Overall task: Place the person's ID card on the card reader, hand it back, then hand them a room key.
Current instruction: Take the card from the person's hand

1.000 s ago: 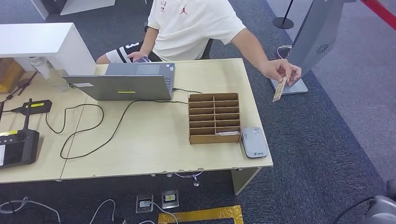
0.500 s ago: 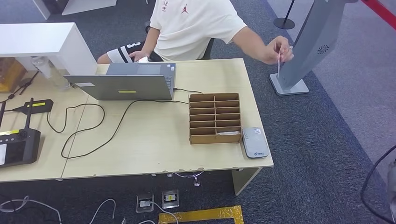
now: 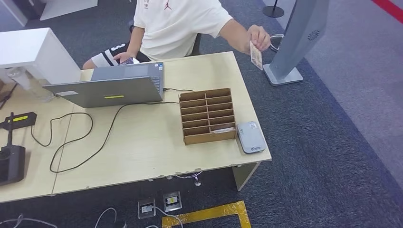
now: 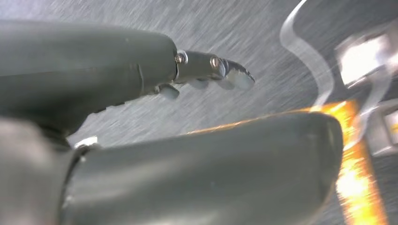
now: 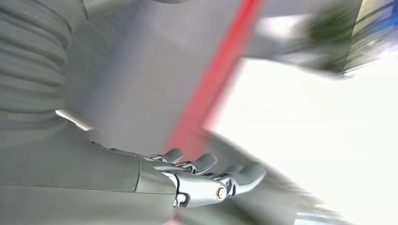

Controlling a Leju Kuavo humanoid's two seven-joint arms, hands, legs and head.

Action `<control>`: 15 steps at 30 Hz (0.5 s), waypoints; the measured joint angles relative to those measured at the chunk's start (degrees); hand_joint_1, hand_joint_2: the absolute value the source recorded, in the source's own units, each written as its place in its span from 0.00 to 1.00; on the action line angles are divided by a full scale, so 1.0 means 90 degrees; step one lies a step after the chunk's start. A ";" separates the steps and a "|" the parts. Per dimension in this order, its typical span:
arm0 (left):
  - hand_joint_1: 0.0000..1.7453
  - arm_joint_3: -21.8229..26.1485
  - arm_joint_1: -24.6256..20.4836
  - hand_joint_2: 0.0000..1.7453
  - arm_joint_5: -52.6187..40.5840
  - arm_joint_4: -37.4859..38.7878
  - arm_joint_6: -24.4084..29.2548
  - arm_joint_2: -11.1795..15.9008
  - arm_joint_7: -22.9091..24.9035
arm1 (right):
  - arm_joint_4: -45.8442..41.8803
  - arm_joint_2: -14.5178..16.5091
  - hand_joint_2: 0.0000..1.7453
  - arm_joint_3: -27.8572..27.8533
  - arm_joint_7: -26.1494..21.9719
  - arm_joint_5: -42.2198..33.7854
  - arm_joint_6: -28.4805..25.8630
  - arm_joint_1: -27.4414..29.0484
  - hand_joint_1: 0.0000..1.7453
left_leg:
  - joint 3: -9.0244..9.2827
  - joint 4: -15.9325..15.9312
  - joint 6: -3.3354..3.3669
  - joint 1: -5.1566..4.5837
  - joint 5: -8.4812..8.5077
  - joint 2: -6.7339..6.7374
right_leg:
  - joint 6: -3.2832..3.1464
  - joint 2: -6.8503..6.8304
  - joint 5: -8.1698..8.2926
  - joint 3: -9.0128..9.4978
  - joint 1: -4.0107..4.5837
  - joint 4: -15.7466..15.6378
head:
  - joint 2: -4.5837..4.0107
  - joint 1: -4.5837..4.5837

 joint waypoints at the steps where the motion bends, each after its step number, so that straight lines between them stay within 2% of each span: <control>1: 0.00 -0.0004 -0.0078 0.00 0.0013 -0.0012 0.0158 -0.0012 0.0005 | -0.0367 0.0136 1.00 0.0899 -0.0021 0.0400 0.0258 0.0004 0.00 | 0.0064 0.0005 -0.0003 0.0055 -0.0005 -0.0001 | -0.0005 0.0009 0.0007 0.0042 0.0046 -0.0043 | 0.0000 -0.0027; 2: 0.00 -0.0012 -0.0145 0.00 0.0026 -0.0035 0.0245 -0.0042 0.0011 | -0.0670 0.0274 1.00 0.1727 -0.0032 0.0689 0.0459 0.0075 0.00 | 0.0110 0.0011 0.0000 0.0094 0.0012 -0.0047 | -0.0007 -0.0037 0.0005 0.0082 0.0079 -0.0066 | 0.0000 -0.0046; 4: 0.00 -0.0029 -0.0198 0.00 0.0053 -0.0097 0.0134 -0.0099 0.0021 | -0.1210 0.0380 1.00 0.2975 -0.0036 0.1009 0.0649 0.0211 0.00 | 0.0133 0.0024 0.0002 0.0124 0.0088 -0.0255 | -0.0008 -0.0245 -0.0001 0.0099 0.0104 -0.0079 | 0.0000 -0.0058; 6: 0.00 -0.0041 -0.0133 0.00 0.0077 -0.0138 -0.0141 -0.0130 0.0023 | -0.1667 0.0383 1.00 0.3857 -0.0032 0.1140 0.0668 0.0196 0.00 | 0.0088 0.0028 -0.0010 0.0136 0.0158 -0.0451 | -0.0010 -0.0437 0.0002 0.0080 0.0116 -0.0080 | 0.0000 -0.0067; 7: 0.00 -0.0045 -0.0072 0.00 0.0091 -0.0144 -0.0241 -0.0128 0.0025 | -0.1831 0.0403 1.00 0.4226 -0.0031 0.1166 0.0666 0.0162 0.00 | 0.0067 0.0029 -0.0018 0.0147 0.0173 -0.0495 | -0.0013 -0.0478 0.0005 0.0076 0.0128 -0.0082 | 0.0000 -0.0068; 10: 0.00 -0.0059 0.0096 0.00 0.0120 -0.0141 -0.0263 -0.0108 0.0030 | -0.2149 0.0455 1.00 0.5137 -0.0024 0.1186 0.0653 0.0175 0.00 | 0.0053 0.0031 -0.0024 0.0167 0.0175 -0.0523 | -0.0014 -0.0501 0.0006 0.0084 0.0149 -0.0094 | 0.0000 -0.0072; 15: 0.00 -0.0089 0.0109 0.00 0.0120 -0.0163 -0.0235 -0.0095 0.0030 | -0.2555 0.0476 1.00 0.6155 -0.0014 0.1211 0.0639 0.0137 0.00 | 0.0063 0.0031 -0.0034 0.0170 0.0158 -0.0491 | -0.0019 -0.0467 0.0011 0.0096 0.0152 -0.0104 | 0.0000 -0.0069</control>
